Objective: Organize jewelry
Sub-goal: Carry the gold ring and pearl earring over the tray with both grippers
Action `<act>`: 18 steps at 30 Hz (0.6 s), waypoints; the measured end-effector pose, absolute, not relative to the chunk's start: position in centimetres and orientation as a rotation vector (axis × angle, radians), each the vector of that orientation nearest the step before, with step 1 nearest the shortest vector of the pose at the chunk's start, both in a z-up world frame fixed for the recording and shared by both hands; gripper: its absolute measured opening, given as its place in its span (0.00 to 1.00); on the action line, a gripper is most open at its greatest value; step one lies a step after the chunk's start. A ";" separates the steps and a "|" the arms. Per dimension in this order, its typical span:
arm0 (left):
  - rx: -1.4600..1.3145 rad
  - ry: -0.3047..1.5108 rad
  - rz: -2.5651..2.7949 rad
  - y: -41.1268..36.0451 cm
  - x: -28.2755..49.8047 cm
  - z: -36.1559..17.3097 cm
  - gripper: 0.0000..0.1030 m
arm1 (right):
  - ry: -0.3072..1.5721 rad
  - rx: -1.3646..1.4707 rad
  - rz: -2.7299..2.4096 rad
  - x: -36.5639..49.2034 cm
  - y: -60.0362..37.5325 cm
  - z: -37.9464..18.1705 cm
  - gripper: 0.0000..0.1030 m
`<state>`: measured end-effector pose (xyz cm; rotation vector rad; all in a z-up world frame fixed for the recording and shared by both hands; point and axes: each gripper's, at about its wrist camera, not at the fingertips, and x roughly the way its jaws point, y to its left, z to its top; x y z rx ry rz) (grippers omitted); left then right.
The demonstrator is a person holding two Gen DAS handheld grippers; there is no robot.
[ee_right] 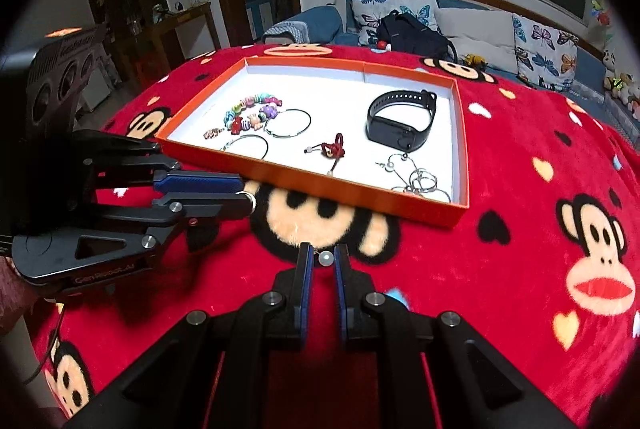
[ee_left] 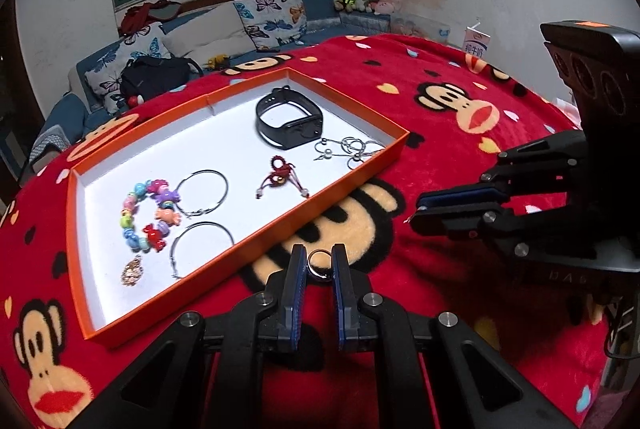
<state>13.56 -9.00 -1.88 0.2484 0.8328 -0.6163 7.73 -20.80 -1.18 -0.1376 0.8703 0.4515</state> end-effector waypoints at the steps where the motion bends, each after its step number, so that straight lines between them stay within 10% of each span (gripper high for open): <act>1: 0.247 0.832 -0.613 -8.8 13.5 -1.7 0.12 | 0.868 -0.139 0.452 7.8 -20.7 -1.1 0.12; 18: 0.187 0.793 -0.495 -5.0 17.1 1.6 0.13 | 0.814 -0.116 0.427 12.1 -19.9 0.7 0.12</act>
